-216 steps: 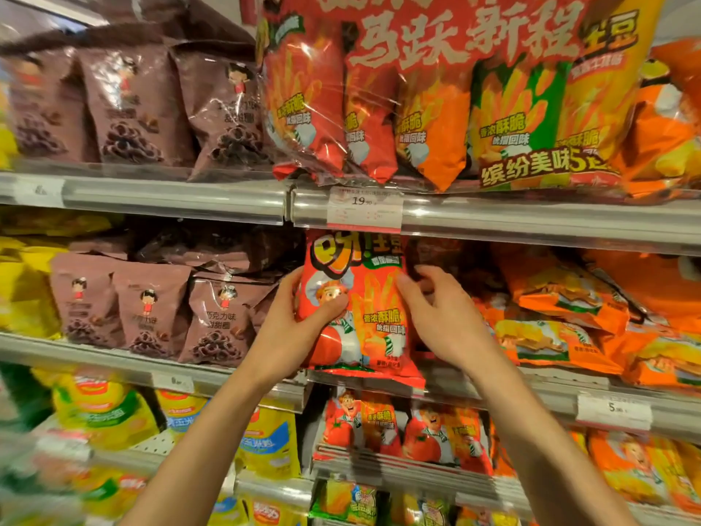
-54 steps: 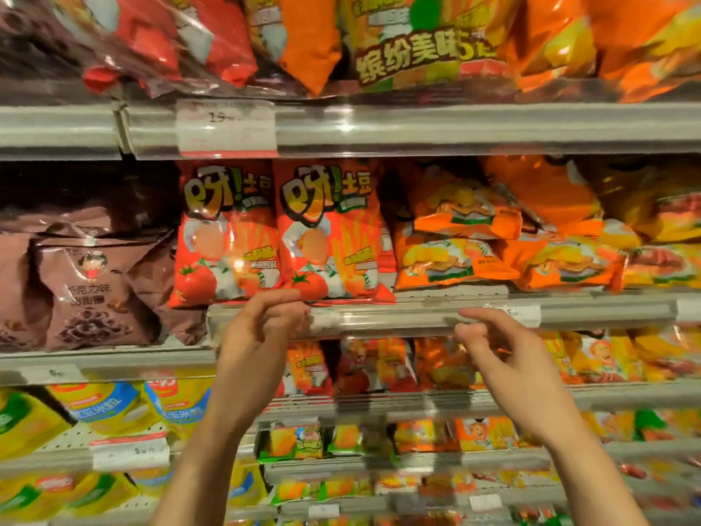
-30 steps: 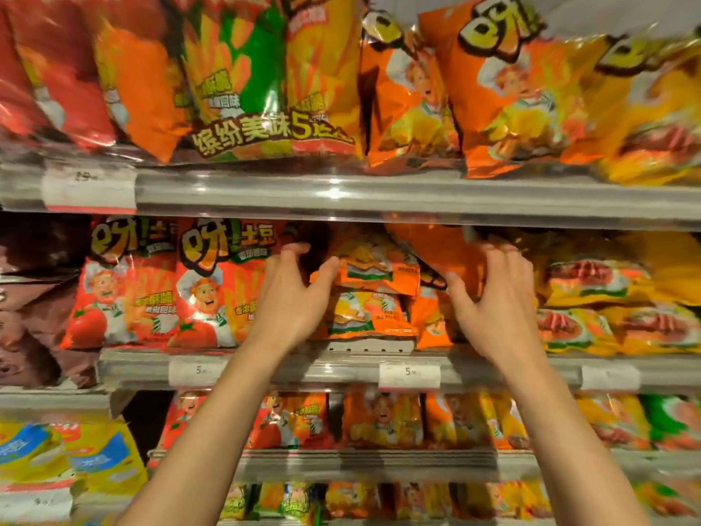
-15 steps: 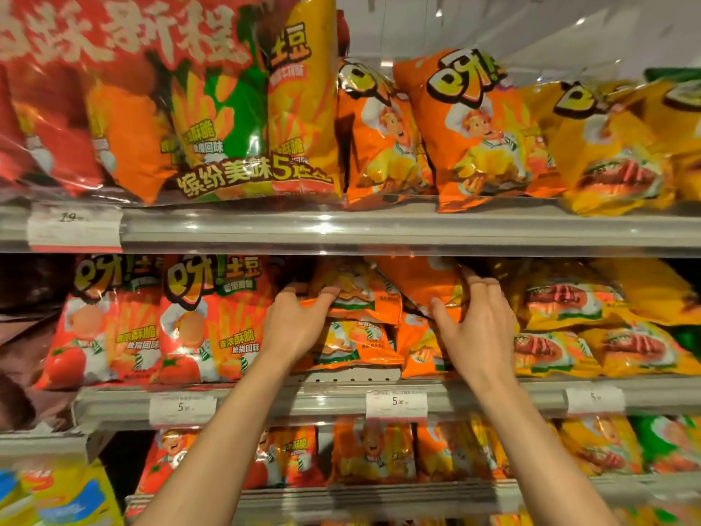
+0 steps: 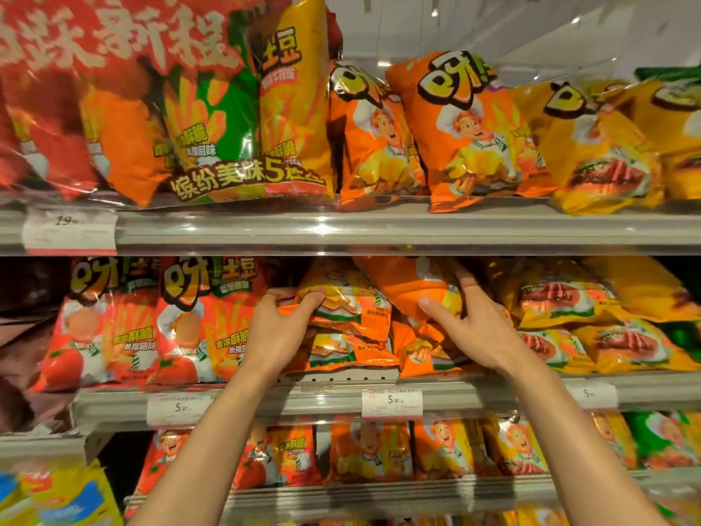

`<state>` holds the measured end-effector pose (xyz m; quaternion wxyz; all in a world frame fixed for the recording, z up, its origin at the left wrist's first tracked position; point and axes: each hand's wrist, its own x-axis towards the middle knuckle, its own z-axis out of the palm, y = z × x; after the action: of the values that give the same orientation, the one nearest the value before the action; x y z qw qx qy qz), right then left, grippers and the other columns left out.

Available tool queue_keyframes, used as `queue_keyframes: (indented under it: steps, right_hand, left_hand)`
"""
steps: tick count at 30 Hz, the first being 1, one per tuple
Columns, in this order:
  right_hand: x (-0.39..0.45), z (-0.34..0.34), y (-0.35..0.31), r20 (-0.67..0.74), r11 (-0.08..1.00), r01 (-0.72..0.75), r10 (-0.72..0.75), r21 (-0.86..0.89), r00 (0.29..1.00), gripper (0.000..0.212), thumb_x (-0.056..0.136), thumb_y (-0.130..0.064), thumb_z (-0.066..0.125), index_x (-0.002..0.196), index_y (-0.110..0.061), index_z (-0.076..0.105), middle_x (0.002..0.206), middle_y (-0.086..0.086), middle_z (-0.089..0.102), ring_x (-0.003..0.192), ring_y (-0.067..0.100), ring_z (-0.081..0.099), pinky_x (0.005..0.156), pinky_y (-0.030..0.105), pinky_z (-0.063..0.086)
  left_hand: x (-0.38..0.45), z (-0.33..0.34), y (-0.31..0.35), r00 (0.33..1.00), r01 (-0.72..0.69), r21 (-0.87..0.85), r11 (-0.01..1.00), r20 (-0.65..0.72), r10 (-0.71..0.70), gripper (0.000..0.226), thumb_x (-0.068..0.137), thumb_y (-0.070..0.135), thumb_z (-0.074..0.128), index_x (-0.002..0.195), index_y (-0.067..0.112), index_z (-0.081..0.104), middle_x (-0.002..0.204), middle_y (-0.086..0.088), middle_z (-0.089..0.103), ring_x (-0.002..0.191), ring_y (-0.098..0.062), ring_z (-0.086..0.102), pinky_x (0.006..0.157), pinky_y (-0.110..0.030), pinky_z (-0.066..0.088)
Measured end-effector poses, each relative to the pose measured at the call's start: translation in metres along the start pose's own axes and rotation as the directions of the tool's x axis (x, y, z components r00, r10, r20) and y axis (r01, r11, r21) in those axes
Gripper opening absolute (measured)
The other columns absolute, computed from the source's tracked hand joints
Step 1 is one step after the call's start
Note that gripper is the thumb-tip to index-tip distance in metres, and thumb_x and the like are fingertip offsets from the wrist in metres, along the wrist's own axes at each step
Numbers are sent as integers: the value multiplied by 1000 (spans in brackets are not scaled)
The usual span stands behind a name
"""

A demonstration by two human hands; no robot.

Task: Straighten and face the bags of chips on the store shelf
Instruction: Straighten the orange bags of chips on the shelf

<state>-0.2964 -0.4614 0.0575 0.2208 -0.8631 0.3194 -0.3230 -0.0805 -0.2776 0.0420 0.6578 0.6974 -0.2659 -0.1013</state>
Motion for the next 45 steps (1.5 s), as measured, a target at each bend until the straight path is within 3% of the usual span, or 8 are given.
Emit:
queue_keyframes:
  steps: [12, 23, 27, 30, 33, 37, 42, 45]
  right_hand:
    - [-8, 36, -41, -474, 912, -302, 143, -278, 869, 87, 85, -70, 53, 138, -1, 46, 141, 27, 39, 132, 41, 33, 111, 52, 25]
    - [-2, 31, -41, -329, 835, -363, 234, -415, 915, 110, 81, -88, 14, 147, -5, 40, 157, 29, 26, 148, 39, 14, 120, 56, 4]
    - [-12, 28, -54, -368, 907, -243, 108, -343, 923, 95, 89, -79, 28, 146, -3, 42, 155, 27, 31, 149, 37, 15, 120, 53, 3]
    - [-38, 39, -67, -499, 996, 51, -80, -72, 863, 59, 93, -56, 54, 129, -9, 57, 137, 15, 48, 134, 30, 39, 110, 43, 32]
    - [-59, 56, -86, -347, 965, 70, 22, 252, 938, 54, 90, -62, 55, 130, -26, 54, 121, -9, 53, 106, 8, 57, 82, 23, 46]
    - [-61, 70, -98, 50, 791, -191, 199, 582, 979, 64, 88, -69, 51, 142, -37, 40, 105, -35, 47, 95, -12, 49, 68, 6, 33]
    - [-63, 75, -92, 254, 519, -329, 211, 789, 944, 49, 92, -41, 66, 136, -25, 49, 104, -10, 76, 93, 10, 74, 66, 24, 59]
    - [-66, 84, -96, 302, 470, -353, 181, 809, 936, 54, 90, -40, 70, 138, -26, 49, 120, 1, 72, 104, 21, 72, 87, 45, 59]
  left_hand:
    - [-10, -4, -4, 997, -74, -108, 991, -47, 69, 53, 78, 48, 82, 118, 24, 57, 111, 7, 65, 86, -3, 71, 64, -16, 57]
    - [-38, -34, -13, 992, -113, -171, 979, -72, 102, 58, 71, 53, 81, 120, 29, 62, 117, 9, 66, 113, -14, 64, 100, -46, 53]
    - [-56, -43, -15, 988, -147, -213, 966, -84, 132, 53, 73, 51, 80, 119, 30, 64, 116, 13, 69, 109, 1, 63, 102, -40, 51]
    - [-63, -47, -18, 985, -167, -229, 959, -72, 154, 48, 71, 49, 80, 115, 34, 65, 110, 19, 71, 106, 6, 63, 98, -34, 51]
    - [-66, -48, -22, 991, -136, -279, 951, -38, 131, 45, 70, 46, 82, 111, 36, 68, 111, 15, 72, 112, -5, 65, 99, -39, 53]
    - [-76, -48, -33, 993, -98, -281, 955, 32, 111, 45, 65, 59, 86, 106, 48, 70, 113, 15, 72, 117, -9, 64, 98, -37, 52]
    - [-82, -63, -37, 979, -57, -210, 976, 178, 96, 69, 63, 69, 74, 126, 43, 59, 117, 5, 71, 106, -2, 67, 81, -15, 51]
    - [-78, -73, -27, 956, -60, -41, 997, 285, 69, 97, 62, 89, 60, 147, 50, 31, 137, 21, 52, 118, 7, 54, 86, -13, 39]
